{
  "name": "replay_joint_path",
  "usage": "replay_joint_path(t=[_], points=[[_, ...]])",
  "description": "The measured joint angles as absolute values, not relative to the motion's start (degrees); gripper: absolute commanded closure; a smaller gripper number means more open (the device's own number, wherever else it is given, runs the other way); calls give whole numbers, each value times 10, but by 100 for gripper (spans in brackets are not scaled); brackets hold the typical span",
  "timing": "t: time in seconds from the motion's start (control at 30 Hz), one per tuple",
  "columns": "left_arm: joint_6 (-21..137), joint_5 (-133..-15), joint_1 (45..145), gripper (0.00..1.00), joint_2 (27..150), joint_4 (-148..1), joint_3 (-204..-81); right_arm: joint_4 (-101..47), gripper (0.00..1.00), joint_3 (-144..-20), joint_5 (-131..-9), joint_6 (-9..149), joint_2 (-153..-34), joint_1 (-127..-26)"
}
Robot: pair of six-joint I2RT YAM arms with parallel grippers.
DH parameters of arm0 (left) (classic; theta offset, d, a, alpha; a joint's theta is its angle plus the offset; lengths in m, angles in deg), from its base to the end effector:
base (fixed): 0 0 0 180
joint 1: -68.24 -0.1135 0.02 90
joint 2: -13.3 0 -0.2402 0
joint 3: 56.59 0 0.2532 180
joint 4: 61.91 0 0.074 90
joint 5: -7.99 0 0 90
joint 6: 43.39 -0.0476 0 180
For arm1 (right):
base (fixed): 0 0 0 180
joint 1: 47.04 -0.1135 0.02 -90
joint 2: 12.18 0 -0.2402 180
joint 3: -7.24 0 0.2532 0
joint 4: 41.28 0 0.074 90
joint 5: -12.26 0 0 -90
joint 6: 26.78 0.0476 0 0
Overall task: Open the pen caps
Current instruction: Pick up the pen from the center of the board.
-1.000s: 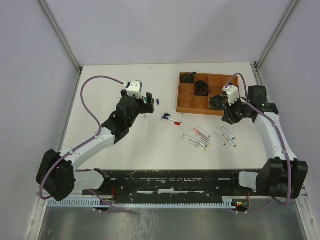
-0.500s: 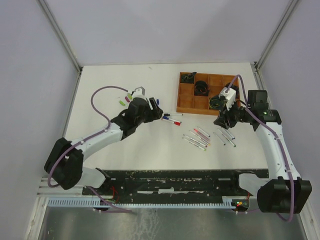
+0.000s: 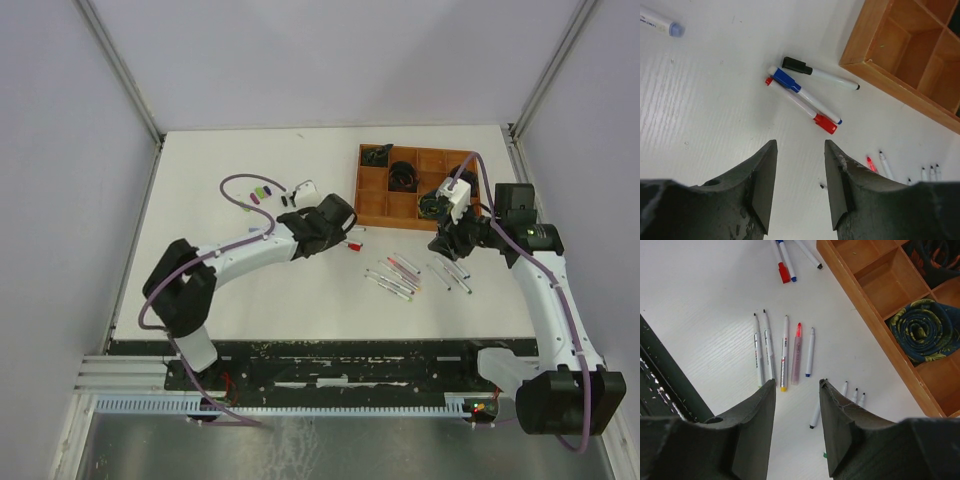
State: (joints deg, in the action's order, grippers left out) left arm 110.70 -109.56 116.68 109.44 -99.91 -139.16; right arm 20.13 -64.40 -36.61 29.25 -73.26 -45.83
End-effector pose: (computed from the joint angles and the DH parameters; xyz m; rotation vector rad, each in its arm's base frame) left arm 0.2580 -0.2578 0.2019 -0.5209 2.3098 -0.3626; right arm 0.2227 0.0266 0.2850 -0.9154 2.0580 0.5586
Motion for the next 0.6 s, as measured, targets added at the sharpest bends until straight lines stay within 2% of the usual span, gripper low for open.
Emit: replay_joint_path(t=[0.47,0.6], points=[[1167,-1116,1169,57,1327,-1206,-1650,201,51,-644,-379,290,-733,-462],[1170,-1119,1169,57,1368,-1242,-1691,201,51,-643,-381,289,-733,-462]])
